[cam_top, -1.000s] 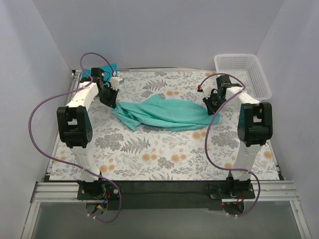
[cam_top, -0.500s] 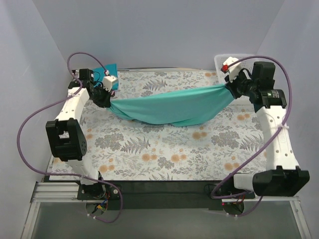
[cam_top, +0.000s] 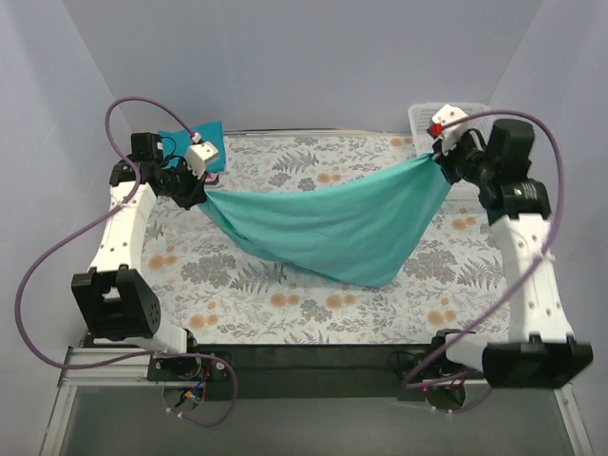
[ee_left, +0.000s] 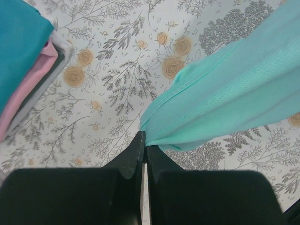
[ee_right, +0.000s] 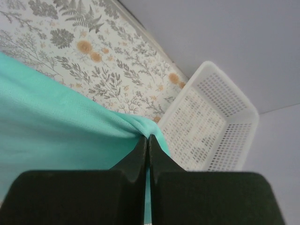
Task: Fold and stack the t-shirts
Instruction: Flatten the tshirt out
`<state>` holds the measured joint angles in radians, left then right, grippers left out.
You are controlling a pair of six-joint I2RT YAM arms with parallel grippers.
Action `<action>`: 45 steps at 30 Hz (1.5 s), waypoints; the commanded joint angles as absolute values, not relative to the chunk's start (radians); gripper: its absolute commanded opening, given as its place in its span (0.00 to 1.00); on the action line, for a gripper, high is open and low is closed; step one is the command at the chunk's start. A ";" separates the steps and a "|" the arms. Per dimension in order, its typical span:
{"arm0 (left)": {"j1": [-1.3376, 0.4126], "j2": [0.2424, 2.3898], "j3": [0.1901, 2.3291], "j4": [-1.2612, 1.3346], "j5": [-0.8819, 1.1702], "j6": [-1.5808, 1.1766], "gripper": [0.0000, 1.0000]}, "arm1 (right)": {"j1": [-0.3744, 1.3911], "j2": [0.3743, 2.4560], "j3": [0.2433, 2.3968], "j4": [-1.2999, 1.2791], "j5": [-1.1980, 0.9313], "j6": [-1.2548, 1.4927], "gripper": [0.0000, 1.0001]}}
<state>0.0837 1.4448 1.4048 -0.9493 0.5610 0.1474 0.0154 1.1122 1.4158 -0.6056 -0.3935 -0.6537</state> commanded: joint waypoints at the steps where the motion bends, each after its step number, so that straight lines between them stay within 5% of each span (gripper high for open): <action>1: 0.094 1.571 1.469 -0.950 0.555 0.065 0.00 | 0.030 1.343 1.420 -0.424 -0.387 -0.629 0.01; 7: 0.091 1.738 1.517 -0.885 0.461 -0.099 0.00 | 0.136 1.713 1.552 -0.336 -0.298 -0.629 0.01; 9: 0.089 1.813 1.540 -0.890 0.430 -0.135 0.00 | 0.146 1.871 1.659 -0.435 -0.241 -0.609 0.20; 11: 0.089 1.857 1.586 -0.916 0.411 -0.172 0.00 | 0.146 1.960 1.845 -0.578 -0.232 -0.600 0.51; 13: 0.087 1.887 1.600 -0.923 0.413 -0.192 0.00 | 0.130 1.916 1.826 -0.676 -0.291 -0.623 0.98; 18: 0.086 1.911 1.601 -0.934 0.420 -0.229 0.00 | 0.169 1.541 1.441 -0.785 -0.435 -0.760 0.91; 22: 0.087 1.921 1.592 -0.954 0.413 -0.233 0.00 | 0.349 1.357 1.263 -0.937 -0.476 -0.801 0.60; 25: 0.086 1.919 1.586 -0.945 0.400 -0.245 0.00 | 0.486 1.309 1.120 -0.939 -0.456 -0.761 0.54; 41: 0.083 1.839 1.417 -0.891 0.377 -0.310 0.00 | 0.707 1.414 0.825 -0.566 -0.227 -0.523 0.51; 45: 0.083 1.838 1.402 -0.868 0.385 -0.316 0.00 | 0.741 1.448 0.795 -0.516 -0.199 -0.511 0.43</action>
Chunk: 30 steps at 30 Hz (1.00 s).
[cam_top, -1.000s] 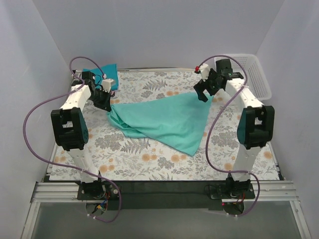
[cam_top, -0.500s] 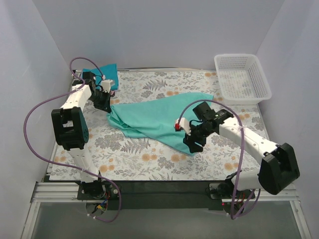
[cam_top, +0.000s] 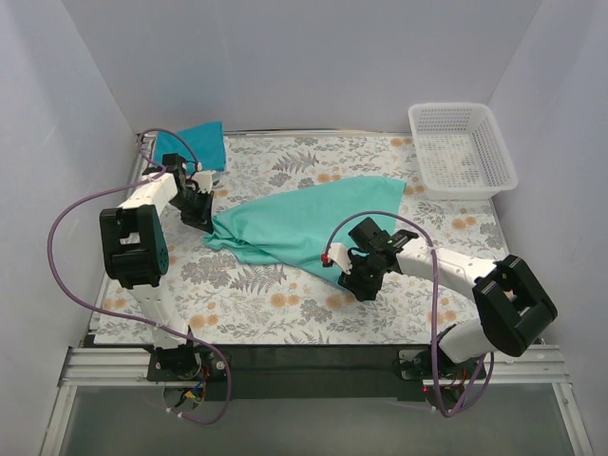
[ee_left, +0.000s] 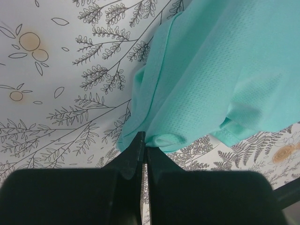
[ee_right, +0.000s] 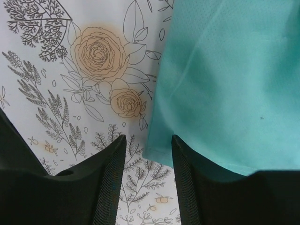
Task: Fold and stack the t-shirts
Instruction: Flatten the tshirt out
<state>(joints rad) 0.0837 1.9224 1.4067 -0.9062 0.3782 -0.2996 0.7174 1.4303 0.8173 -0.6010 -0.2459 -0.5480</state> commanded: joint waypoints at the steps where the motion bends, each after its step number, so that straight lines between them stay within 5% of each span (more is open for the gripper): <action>1: 0.083 1.841 1.402 -0.865 0.385 -0.316 0.00 | 0.747 1.463 0.789 -0.506 -0.190 -0.505 0.42; 5: 0.084 1.848 1.413 -0.865 0.391 -0.302 0.02 | 0.764 1.493 0.750 -0.474 -0.109 -0.499 0.33; 9: 0.083 1.847 1.414 -0.871 0.402 -0.279 0.07 | 0.762 1.462 0.742 -0.482 -0.036 -0.517 0.01; 20: 0.101 1.775 1.364 -0.813 0.508 -0.229 0.31 | 0.581 1.243 0.951 -0.618 -0.055 -0.598 0.01; 30: 0.152 1.655 1.261 -0.770 0.618 -0.222 0.41 | 0.454 1.353 1.240 -0.607 -0.034 -0.531 0.01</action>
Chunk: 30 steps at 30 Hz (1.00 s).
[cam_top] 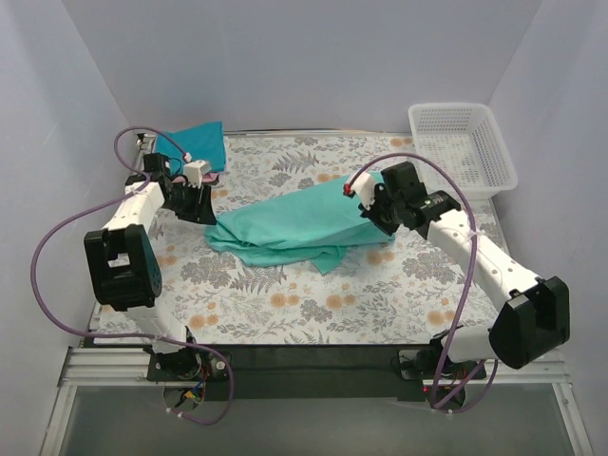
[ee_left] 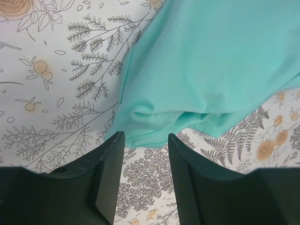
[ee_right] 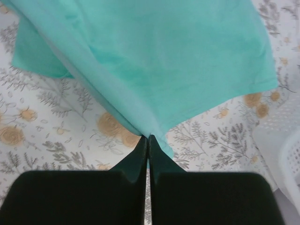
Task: Fold and stack the t-shirts
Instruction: Flatten the tshirt out
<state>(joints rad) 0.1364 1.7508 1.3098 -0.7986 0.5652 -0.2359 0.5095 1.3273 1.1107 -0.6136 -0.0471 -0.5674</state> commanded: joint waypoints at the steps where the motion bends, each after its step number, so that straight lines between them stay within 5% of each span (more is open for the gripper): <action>1: 0.152 1.641 1.244 -0.761 0.606 -0.222 0.42 | 0.440 1.371 1.274 -0.604 -0.035 -0.522 0.01; 10: 0.155 1.644 1.144 -0.634 0.522 -0.291 0.44 | 0.379 1.489 1.645 -0.583 -0.078 -0.419 0.01; 30: 0.146 1.703 1.114 -0.523 0.673 -0.246 0.45 | 0.374 1.635 1.802 -0.558 -0.055 -0.420 0.01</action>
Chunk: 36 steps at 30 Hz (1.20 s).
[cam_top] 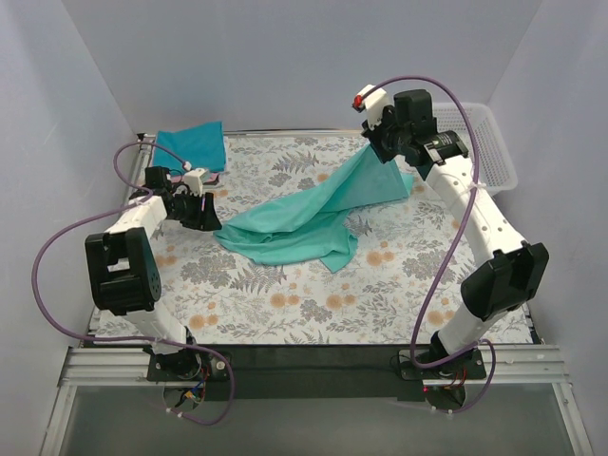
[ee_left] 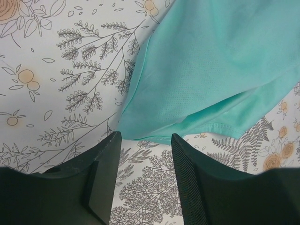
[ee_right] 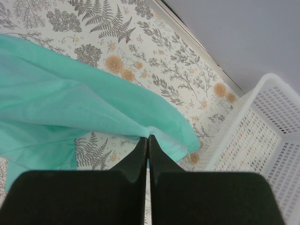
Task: Fold and stack the t-shirts
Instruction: Flatten the tshirt out
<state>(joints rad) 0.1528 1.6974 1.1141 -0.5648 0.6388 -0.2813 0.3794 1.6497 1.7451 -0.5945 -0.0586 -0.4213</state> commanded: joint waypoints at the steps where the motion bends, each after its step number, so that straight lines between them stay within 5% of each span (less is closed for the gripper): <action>1: 0.140 1.716 1.112 -0.525 0.675 -0.236 0.45 | 0.373 1.634 1.801 -0.560 -0.052 -0.423 0.01; 4: 0.130 1.736 1.106 -0.526 0.692 -0.199 0.43 | 0.367 1.626 1.796 -0.560 -0.043 -0.434 0.01; 7: 0.126 1.764 1.130 -0.532 0.721 -0.215 0.26 | 0.357 1.609 1.784 -0.563 -0.031 -0.445 0.01; 8: 0.126 1.770 1.164 -0.541 0.724 -0.224 0.11 | 0.353 1.602 1.775 -0.563 -0.026 -0.448 0.01; 11: 0.126 1.767 1.219 -0.586 0.726 -0.238 0.00 | 0.341 1.568 1.758 -0.572 -0.011 -0.465 0.01; 24: 0.152 1.500 1.364 -0.692 0.657 -0.213 0.00 | 0.308 1.281 1.612 -0.659 0.087 -0.561 0.01; 36: 0.172 0.954 1.304 -0.807 0.589 -0.233 0.00 | 0.308 0.854 1.586 -0.876 0.130 -0.520 0.01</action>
